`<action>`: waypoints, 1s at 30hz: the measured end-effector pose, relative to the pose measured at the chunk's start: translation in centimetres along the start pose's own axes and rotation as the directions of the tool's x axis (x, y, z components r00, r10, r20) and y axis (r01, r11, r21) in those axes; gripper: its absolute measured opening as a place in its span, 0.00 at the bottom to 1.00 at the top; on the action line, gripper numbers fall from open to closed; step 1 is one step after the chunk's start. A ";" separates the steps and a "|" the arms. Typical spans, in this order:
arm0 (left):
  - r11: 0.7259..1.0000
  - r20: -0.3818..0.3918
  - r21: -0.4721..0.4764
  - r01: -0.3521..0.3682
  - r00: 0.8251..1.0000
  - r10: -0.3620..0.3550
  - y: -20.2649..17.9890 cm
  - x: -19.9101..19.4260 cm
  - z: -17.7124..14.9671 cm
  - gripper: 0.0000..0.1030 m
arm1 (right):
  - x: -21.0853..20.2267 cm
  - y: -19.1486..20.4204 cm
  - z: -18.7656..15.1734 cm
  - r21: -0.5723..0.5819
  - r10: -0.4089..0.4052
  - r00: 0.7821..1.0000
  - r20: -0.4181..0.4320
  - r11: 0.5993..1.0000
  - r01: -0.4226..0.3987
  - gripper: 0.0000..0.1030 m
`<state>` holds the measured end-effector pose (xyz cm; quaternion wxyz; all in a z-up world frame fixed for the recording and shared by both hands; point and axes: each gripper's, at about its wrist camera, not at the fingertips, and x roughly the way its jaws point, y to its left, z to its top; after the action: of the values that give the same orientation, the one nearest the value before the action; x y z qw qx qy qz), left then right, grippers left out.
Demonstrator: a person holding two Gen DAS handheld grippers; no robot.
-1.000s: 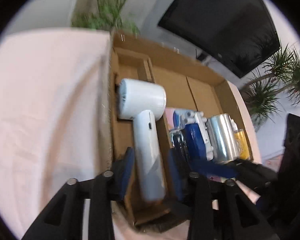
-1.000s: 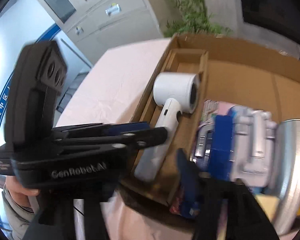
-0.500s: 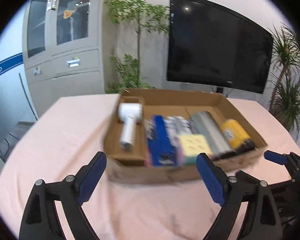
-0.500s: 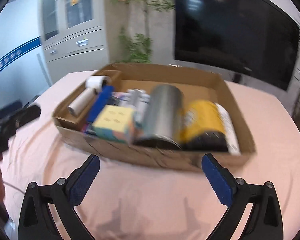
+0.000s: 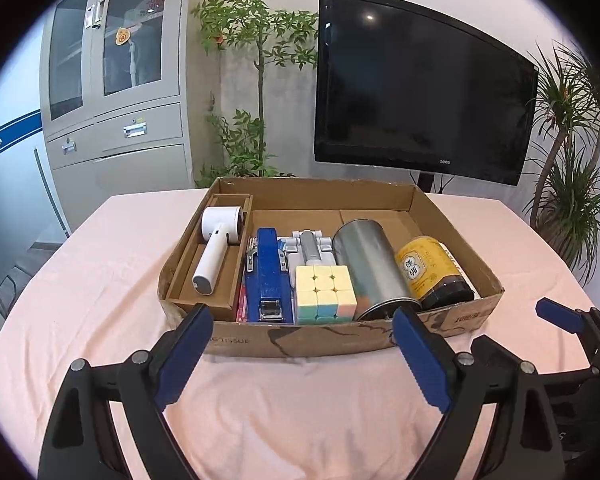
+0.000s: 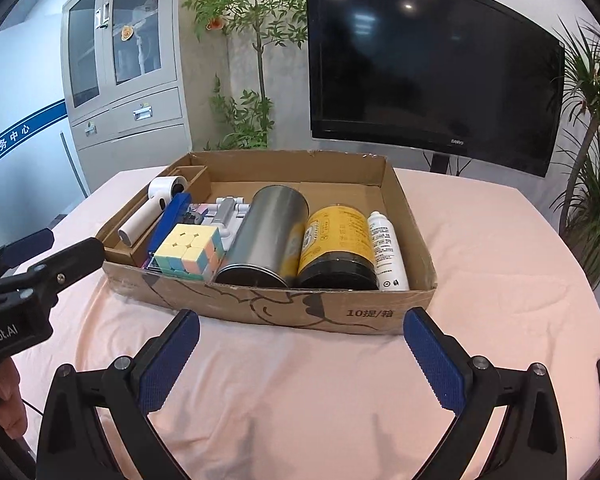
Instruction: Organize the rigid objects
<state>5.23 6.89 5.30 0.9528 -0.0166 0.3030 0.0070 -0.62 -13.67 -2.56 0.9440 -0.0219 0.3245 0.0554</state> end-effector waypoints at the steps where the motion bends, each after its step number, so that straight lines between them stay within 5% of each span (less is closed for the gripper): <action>1: 1.000 -0.002 -0.001 -0.004 1.000 0.004 0.0 0.0 0.0 0.89 | 0.0 0.0 0.0 0.001 -0.001 1.000 0.000 1.000 0.001 0.99; 30: 0.999 -0.027 0.005 -0.034 0.999 0.034 0.5 1.5 0.1 0.89 | 0.7 1.0 -0.1 0.003 -0.021 1.000 -0.019 1.000 0.021 0.99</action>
<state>6.49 7.44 4.54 0.9484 -0.0093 0.3161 0.0223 -0.29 -12.64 -3.07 0.9415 -0.0242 0.3332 0.0446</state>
